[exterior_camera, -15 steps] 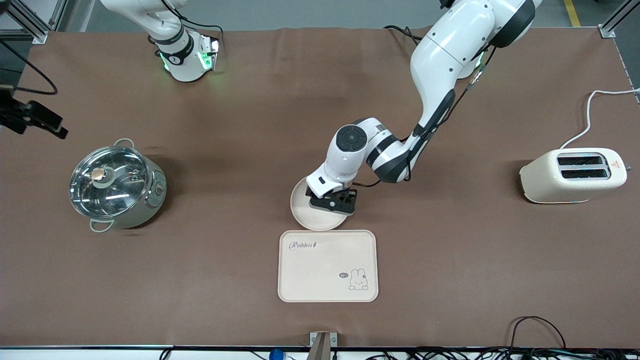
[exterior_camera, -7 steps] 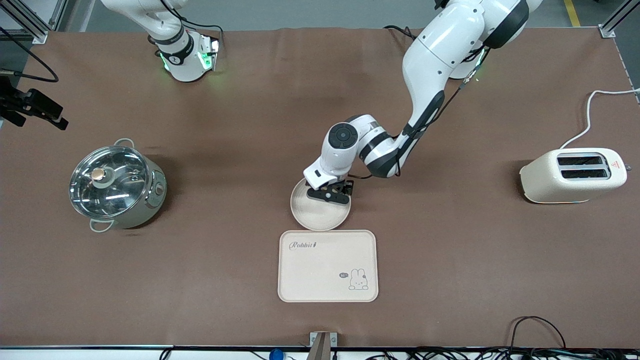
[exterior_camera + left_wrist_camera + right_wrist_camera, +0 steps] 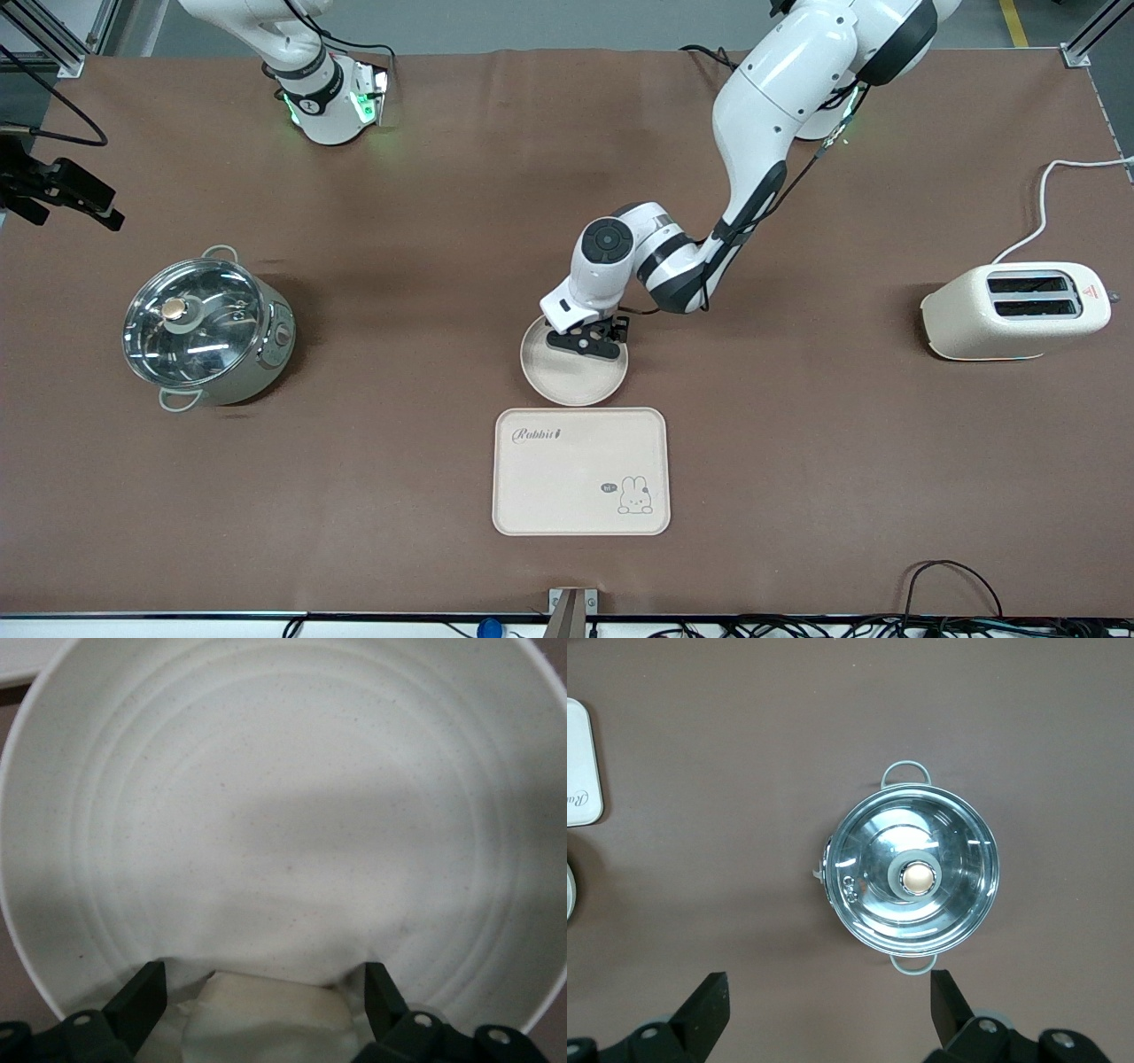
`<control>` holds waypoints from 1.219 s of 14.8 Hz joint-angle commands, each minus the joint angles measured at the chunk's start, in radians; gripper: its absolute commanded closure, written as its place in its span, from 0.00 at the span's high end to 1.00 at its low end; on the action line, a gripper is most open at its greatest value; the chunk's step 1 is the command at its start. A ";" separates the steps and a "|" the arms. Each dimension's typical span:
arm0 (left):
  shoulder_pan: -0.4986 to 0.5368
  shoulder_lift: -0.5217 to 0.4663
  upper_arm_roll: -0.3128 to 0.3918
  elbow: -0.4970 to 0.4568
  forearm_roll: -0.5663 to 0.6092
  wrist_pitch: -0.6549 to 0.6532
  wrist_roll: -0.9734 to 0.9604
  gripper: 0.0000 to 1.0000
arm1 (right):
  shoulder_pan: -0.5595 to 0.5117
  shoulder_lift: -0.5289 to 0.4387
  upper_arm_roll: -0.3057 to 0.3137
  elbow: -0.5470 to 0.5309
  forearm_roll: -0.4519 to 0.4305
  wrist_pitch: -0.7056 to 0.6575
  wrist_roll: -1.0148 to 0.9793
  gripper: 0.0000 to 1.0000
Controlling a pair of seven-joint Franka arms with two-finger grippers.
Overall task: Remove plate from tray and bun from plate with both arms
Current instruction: 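Grasp the bun on the plate with the left gripper, then carry the bun off the plate and set it on the table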
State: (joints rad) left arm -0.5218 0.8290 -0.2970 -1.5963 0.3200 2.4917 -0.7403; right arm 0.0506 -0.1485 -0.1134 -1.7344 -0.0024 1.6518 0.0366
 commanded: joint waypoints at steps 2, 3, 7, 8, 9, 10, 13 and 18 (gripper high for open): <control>0.003 -0.019 0.001 -0.022 0.022 -0.037 -0.007 0.62 | -0.001 -0.020 0.015 -0.022 -0.018 0.008 0.003 1.00; 0.003 -0.019 0.001 -0.022 0.021 -0.037 -0.008 0.49 | -0.006 -0.020 0.014 -0.022 -0.018 0.003 0.003 1.00; 0.006 -0.022 -0.002 -0.014 0.014 -0.042 -0.008 0.19 | -0.023 -0.026 0.008 -0.020 -0.016 -0.018 0.000 1.00; 0.006 -0.025 -0.002 0.001 0.010 -0.065 -0.008 0.04 | -0.023 -0.026 0.008 -0.020 -0.016 -0.017 0.000 1.00; 0.006 -0.030 -0.005 0.031 0.007 -0.124 -0.007 0.01 | -0.023 -0.025 0.009 -0.016 -0.016 -0.015 -0.001 1.00; 0.008 -0.037 -0.007 0.077 0.007 -0.205 -0.005 0.01 | -0.020 -0.025 0.014 -0.014 -0.017 -0.015 -0.001 1.00; 0.080 -0.082 -0.030 0.177 -0.063 -0.402 0.079 0.00 | -0.011 -0.026 0.018 -0.016 -0.018 -0.039 0.009 1.00; 0.357 -0.172 -0.031 0.150 -0.196 -0.493 0.512 0.00 | -0.006 -0.034 0.028 -0.011 -0.018 -0.055 0.008 1.00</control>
State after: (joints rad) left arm -0.2749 0.6770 -0.3083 -1.4024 0.1635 2.0164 -0.3803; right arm 0.0448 -0.1527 -0.0894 -1.7345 -0.0032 1.6099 0.0370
